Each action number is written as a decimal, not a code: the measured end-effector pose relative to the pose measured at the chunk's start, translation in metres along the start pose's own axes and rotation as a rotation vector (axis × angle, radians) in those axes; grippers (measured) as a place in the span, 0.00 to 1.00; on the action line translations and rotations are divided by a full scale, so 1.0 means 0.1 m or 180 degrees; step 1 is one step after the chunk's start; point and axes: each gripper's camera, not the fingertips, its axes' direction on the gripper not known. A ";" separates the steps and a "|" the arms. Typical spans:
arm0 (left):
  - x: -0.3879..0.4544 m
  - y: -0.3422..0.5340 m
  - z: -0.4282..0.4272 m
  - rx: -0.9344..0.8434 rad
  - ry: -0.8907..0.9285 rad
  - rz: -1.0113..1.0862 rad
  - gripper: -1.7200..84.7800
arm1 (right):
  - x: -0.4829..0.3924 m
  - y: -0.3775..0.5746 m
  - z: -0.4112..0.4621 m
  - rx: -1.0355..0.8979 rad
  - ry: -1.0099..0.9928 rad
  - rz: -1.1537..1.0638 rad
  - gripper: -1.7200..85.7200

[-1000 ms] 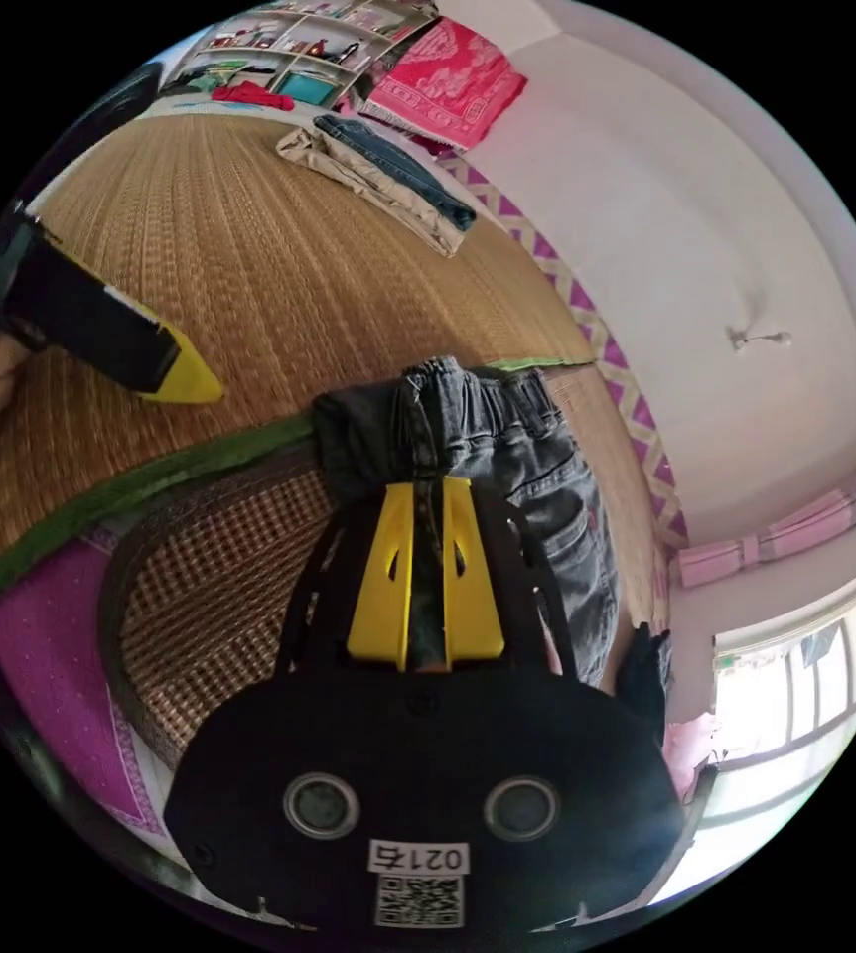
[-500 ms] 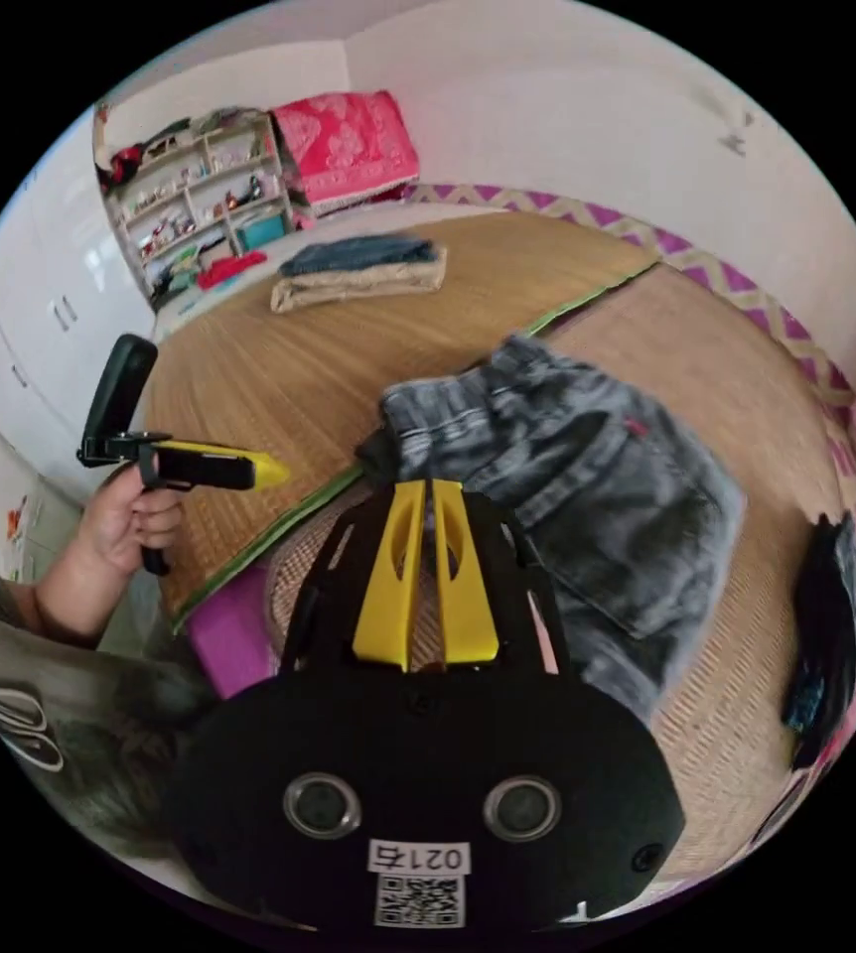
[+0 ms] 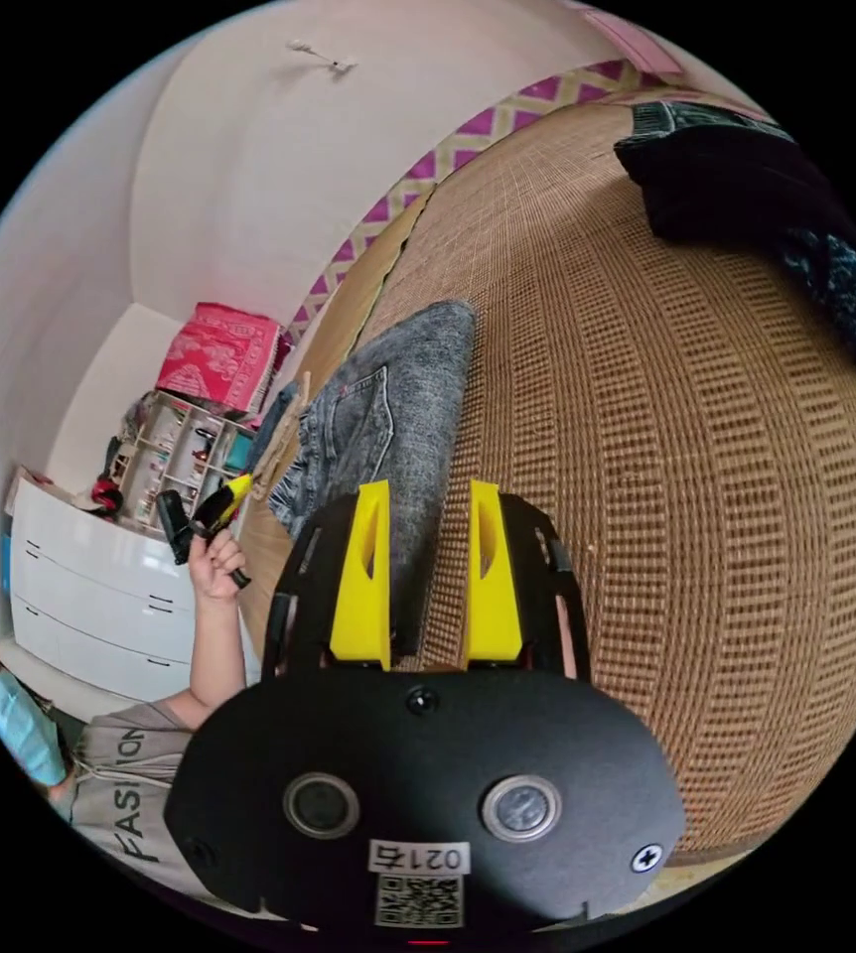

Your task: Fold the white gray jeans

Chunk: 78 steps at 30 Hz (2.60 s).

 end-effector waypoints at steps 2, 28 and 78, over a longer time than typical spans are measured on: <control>-0.33 -0.13 0.59 -0.0518 -0.0600 -0.0377 0.01 | 0.08 -0.03 0.03 0.0014 0.0055 -0.0040 0.16; -0.27 -0.69 1.61 -0.1384 -0.0017 -0.0421 0.22 | 2.16 -0.83 0.46 -0.0864 -0.1080 0.0474 0.13; 3.60 -3.33 4.49 -0.1229 0.1626 0.0279 0.08 | 2.69 -1.25 -3.84 0.1000 -0.0657 -0.0087 0.06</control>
